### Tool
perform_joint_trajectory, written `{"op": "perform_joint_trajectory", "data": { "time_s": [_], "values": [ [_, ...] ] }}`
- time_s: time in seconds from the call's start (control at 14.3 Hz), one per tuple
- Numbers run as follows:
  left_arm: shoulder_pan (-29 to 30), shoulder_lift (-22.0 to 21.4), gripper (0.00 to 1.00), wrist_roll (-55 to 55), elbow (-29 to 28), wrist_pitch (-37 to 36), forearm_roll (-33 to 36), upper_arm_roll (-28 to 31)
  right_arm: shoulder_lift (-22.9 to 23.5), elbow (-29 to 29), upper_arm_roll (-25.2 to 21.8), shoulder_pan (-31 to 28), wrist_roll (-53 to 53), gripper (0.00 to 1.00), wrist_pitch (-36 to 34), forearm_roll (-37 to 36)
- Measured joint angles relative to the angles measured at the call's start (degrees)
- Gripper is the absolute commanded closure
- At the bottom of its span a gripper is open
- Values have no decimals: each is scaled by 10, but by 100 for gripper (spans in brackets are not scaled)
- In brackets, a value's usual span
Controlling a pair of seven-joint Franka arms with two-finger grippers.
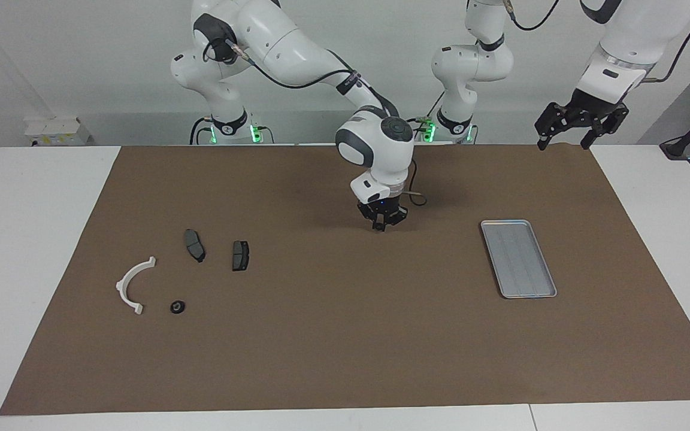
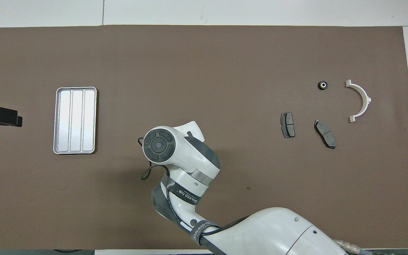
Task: Pick bearing gear from pile to tray
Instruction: 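Lower the black ring onto the table center and open the right gripper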
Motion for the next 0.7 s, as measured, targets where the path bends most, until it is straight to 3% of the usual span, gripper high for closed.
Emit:
{"op": "perform_joint_trajectory", "data": {
  "time_s": [0.7],
  "values": [
    [0,0,0,0,0,0,0,0,5,-18,-1,-4,0,100,39,0]
  ]
}}
